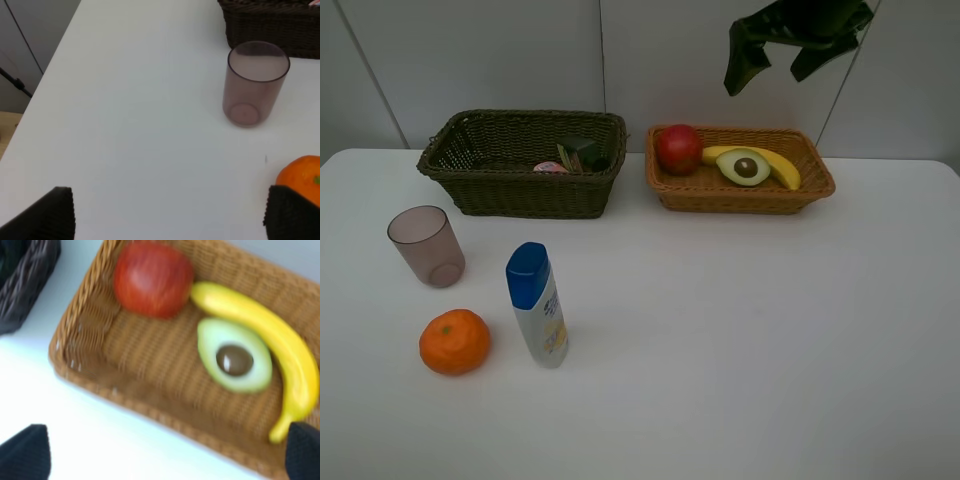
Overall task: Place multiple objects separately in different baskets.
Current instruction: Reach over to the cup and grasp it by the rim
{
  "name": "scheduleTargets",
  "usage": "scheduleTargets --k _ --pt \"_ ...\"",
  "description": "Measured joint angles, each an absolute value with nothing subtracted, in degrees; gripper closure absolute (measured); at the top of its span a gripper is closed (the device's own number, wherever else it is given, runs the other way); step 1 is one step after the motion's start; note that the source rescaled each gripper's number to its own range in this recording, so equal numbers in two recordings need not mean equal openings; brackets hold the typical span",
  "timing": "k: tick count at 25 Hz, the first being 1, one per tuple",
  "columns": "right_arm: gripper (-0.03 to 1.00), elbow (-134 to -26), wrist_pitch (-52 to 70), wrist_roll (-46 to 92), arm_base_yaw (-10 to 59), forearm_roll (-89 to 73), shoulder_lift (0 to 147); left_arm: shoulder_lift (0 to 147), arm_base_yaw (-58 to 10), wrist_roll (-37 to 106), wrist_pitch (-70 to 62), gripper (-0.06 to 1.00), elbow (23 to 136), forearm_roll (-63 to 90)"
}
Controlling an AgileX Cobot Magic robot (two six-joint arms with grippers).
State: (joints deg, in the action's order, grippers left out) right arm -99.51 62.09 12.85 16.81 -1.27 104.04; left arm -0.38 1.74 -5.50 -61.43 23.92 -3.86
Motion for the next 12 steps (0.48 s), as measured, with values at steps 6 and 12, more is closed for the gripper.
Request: scheduleTargets --k 6,12 --pt "-0.02 -84.98 62.75 12.8 16.81 -0.54 91.13 -0.38 1.74 -5.5 -61.43 -0.05 23.92 -3.86" --pt "-0.02 -69.93 62.75 12.78 16.81 -0.54 77.75 -0.38 1.74 -5.5 -61.43 -0.05 23.92 -3.86"
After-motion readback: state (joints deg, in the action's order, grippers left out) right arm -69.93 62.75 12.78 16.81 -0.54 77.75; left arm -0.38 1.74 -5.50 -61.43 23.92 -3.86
